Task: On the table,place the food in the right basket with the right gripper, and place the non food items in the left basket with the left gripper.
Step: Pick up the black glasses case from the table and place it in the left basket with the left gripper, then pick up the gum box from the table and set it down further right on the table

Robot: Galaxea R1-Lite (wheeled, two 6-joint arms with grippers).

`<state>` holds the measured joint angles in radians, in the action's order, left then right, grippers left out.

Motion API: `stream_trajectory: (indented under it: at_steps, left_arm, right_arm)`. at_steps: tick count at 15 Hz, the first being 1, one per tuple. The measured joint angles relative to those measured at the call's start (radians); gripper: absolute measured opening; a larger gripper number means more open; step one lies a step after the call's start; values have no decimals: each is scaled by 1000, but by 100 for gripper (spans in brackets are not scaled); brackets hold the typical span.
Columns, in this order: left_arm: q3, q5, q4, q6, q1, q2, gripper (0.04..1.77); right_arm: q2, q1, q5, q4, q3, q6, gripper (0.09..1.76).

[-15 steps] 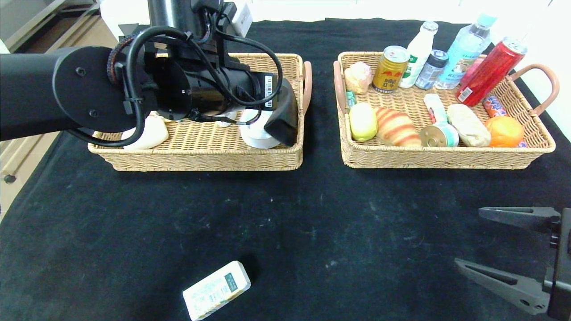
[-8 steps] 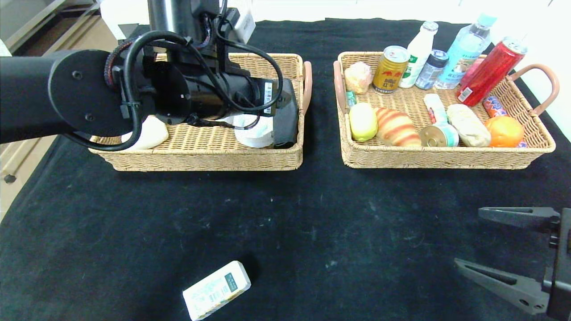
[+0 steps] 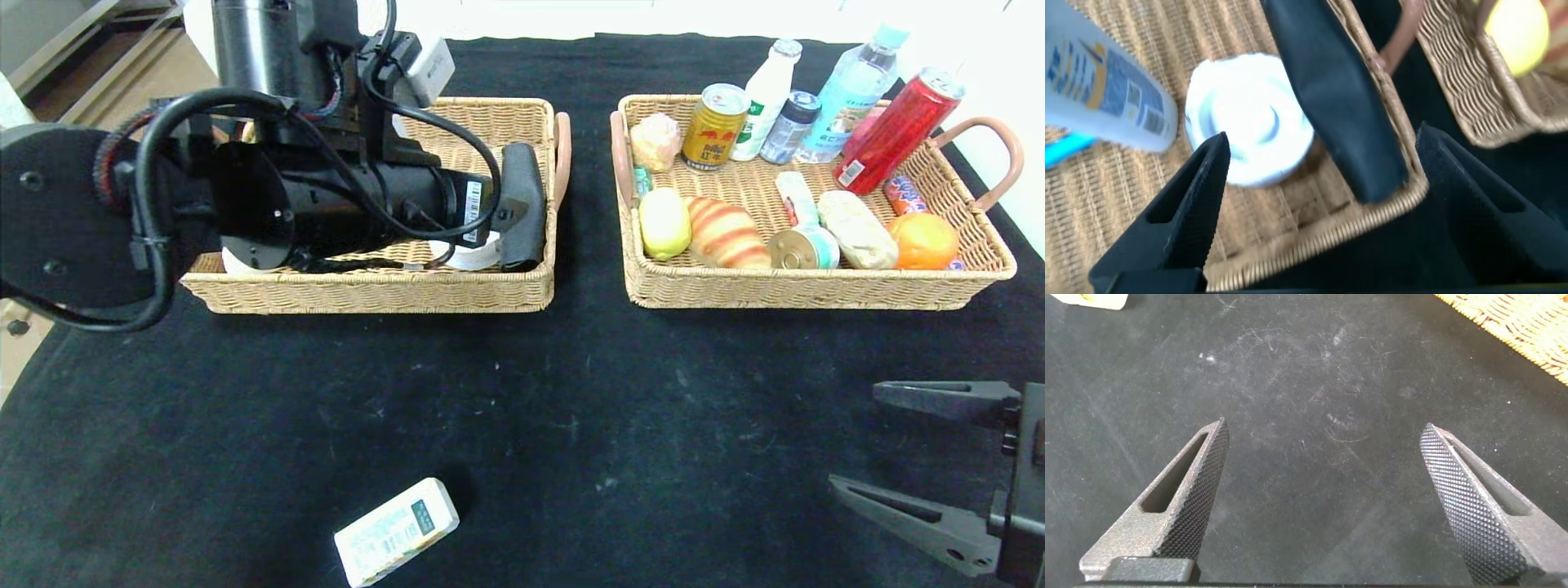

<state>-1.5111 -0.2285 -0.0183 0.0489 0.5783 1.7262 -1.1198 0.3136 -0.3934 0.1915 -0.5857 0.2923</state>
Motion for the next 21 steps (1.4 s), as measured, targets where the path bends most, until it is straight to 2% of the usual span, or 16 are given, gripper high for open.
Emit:
stream_trajectory:
  at_steps: [2, 5, 6, 10, 15, 19, 21]
  left_arm:
    - [40, 13, 89, 0, 13, -51, 167]
    - [90, 89, 282, 2, 28, -134, 168]
    - [109, 96, 320, 4, 35, -159, 169]
    - [187, 101, 412, 67, 54, -226, 170]
    - [236, 95, 586, 112, 70, -262, 170]
    - [273, 84, 676, 132, 82, -268, 170]
    - [290, 87, 686, 133, 99, -269, 171]
  right_arm:
    - [0, 0, 0, 0, 0, 0, 171]
    - [-1, 0, 0, 0, 0, 0, 171]
    - [-1, 0, 0, 0, 0, 0, 171]
    - [-2, 0, 0, 0, 0, 0, 171]
    - [-2, 0, 0, 0, 0, 0, 171]
    - [-2, 0, 0, 0, 0, 0, 171]
    - [-3, 0, 0, 0, -1, 0, 171]
